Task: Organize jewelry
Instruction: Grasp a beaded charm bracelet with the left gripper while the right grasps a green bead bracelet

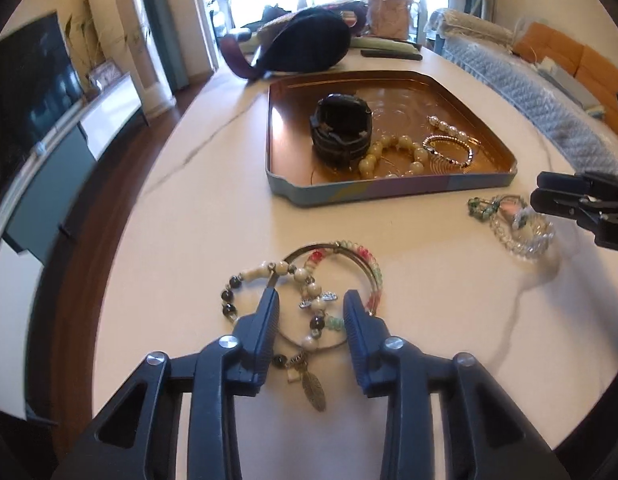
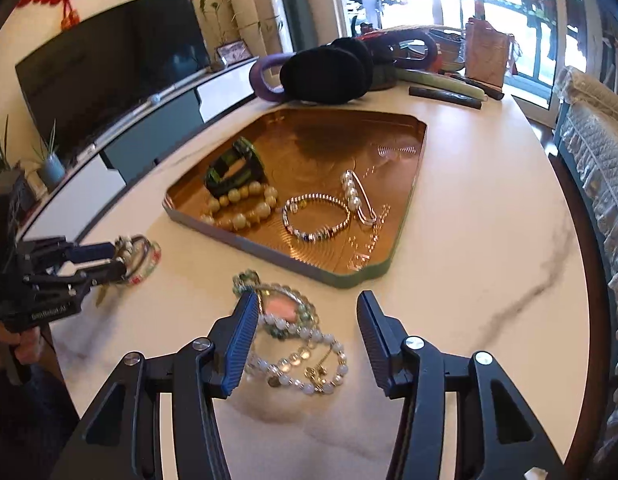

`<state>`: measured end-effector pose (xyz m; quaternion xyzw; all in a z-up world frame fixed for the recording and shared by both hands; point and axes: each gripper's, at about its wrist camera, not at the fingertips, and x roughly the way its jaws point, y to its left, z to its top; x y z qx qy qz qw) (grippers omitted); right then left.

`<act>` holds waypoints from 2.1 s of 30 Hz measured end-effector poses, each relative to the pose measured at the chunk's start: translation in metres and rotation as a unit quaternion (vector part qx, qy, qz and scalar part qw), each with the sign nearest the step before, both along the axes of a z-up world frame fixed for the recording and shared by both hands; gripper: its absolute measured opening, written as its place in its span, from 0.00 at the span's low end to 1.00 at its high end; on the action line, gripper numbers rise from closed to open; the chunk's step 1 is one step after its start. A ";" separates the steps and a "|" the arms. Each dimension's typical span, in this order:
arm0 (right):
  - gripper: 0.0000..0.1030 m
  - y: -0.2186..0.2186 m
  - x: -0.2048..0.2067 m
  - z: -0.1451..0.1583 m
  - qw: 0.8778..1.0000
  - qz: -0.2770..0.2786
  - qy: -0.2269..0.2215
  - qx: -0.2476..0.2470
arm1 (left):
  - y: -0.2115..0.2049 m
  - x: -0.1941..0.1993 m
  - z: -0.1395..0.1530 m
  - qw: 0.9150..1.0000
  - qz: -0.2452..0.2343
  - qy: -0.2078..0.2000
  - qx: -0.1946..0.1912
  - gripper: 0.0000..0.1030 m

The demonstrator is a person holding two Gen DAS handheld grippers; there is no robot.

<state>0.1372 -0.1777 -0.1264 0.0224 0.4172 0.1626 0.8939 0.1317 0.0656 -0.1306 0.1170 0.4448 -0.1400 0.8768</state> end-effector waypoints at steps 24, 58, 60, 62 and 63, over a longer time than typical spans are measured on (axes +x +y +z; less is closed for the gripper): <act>0.02 0.010 0.000 -0.005 1.000 0.026 0.005 0.001 | 0.009 -0.002 0.050 0.995 -0.003 -0.020 -0.093 0.08; 0.00 0.014 -0.008 0.015 0.998 0.069 -0.004 -0.006 | -0.010 -0.010 0.055 0.993 -0.026 -0.021 -0.111 0.08; 0.04 0.012 -0.007 0.009 0.998 0.057 0.002 -0.018 | -0.011 -0.011 0.055 0.994 -0.028 -0.021 -0.108 0.08; 0.06 0.013 -0.005 0.002 0.998 0.058 0.019 -0.020 | -0.012 -0.012 0.055 0.994 -0.031 -0.020 -0.107 0.08; 0.06 0.013 -0.005 0.001 0.998 0.060 0.019 -0.023 | -0.012 -0.013 0.055 0.994 -0.031 -0.021 -0.107 0.08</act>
